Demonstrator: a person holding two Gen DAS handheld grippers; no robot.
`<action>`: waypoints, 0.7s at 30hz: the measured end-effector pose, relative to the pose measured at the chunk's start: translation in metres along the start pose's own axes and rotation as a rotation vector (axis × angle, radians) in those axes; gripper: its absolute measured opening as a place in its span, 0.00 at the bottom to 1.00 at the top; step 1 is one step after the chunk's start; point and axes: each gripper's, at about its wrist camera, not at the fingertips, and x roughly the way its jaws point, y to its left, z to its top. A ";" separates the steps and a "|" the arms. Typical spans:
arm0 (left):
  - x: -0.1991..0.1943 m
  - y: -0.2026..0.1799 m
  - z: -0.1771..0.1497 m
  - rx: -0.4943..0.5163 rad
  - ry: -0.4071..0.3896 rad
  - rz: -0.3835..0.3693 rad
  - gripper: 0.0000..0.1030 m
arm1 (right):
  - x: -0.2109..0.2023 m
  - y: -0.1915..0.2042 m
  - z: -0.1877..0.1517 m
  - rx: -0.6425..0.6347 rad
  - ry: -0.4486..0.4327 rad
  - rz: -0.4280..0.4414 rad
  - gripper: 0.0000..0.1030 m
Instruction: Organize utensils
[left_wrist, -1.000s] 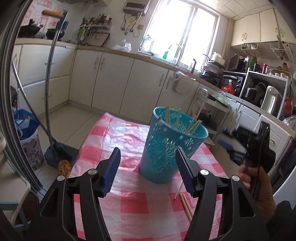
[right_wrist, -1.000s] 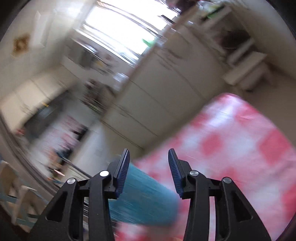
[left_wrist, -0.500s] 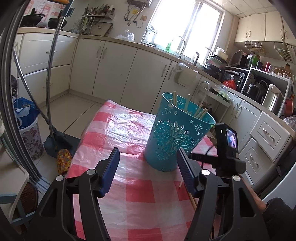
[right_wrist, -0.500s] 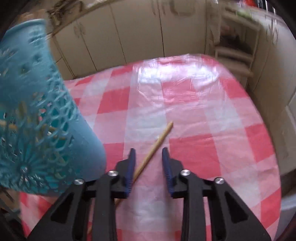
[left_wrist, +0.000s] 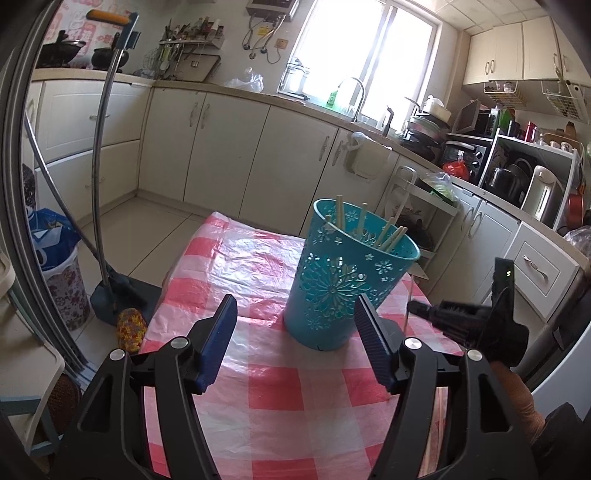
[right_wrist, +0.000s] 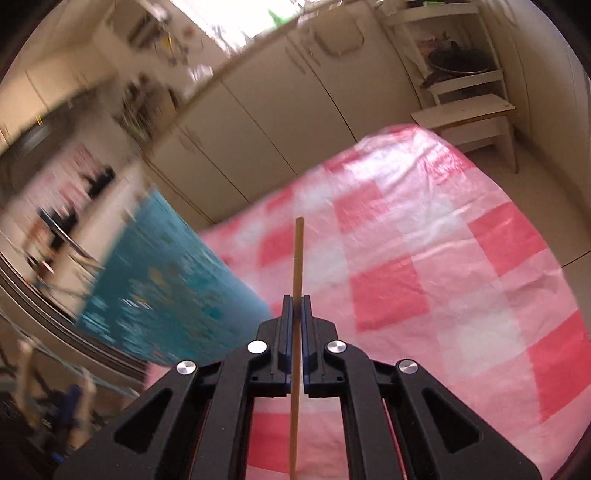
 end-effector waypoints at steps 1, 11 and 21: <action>-0.001 -0.003 0.000 0.005 0.000 -0.001 0.63 | -0.005 0.001 0.001 0.024 -0.037 0.045 0.04; -0.002 -0.010 -0.003 0.026 0.014 0.009 0.63 | -0.057 0.012 0.029 0.188 -0.358 0.391 0.03; 0.008 -0.011 -0.008 0.019 0.055 0.009 0.63 | 0.057 0.004 0.007 -0.018 0.030 -0.186 0.50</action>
